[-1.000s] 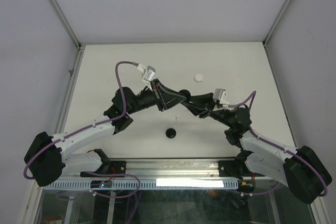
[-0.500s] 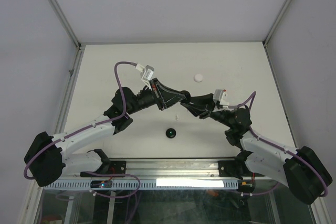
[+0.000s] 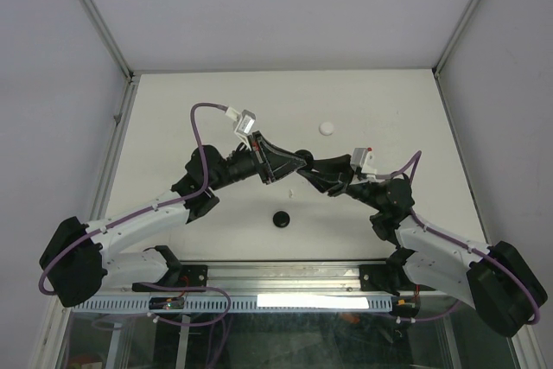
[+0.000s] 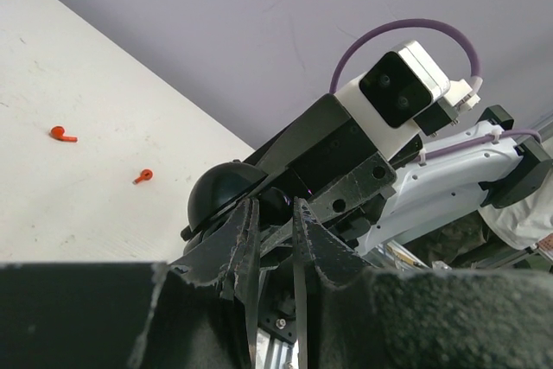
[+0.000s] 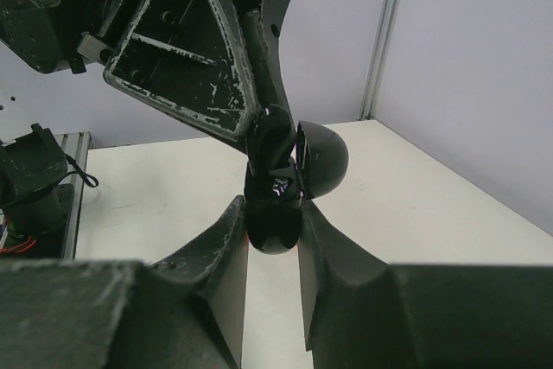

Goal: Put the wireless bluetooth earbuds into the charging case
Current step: Place the earbud in the charging case.

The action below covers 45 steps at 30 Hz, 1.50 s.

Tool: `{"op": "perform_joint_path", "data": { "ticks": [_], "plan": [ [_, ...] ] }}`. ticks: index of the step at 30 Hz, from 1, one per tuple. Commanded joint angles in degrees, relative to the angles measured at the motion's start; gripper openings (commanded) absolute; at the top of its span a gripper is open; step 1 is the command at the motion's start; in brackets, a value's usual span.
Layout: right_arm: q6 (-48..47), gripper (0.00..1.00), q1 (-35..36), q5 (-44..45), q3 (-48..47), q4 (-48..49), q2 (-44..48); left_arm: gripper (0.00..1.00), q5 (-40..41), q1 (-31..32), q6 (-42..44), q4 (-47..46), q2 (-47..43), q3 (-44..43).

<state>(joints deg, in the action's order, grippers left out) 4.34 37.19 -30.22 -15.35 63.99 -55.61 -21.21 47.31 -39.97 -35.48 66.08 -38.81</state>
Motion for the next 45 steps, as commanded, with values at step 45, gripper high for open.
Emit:
{"op": "perform_joint_path", "data": {
  "ticks": [45],
  "plan": [
    [-1.0,0.00,0.3,-0.2,0.0,3.2,-0.6,0.42,8.2,1.1,7.2,26.6,-1.8,-10.8]
  ]
}}
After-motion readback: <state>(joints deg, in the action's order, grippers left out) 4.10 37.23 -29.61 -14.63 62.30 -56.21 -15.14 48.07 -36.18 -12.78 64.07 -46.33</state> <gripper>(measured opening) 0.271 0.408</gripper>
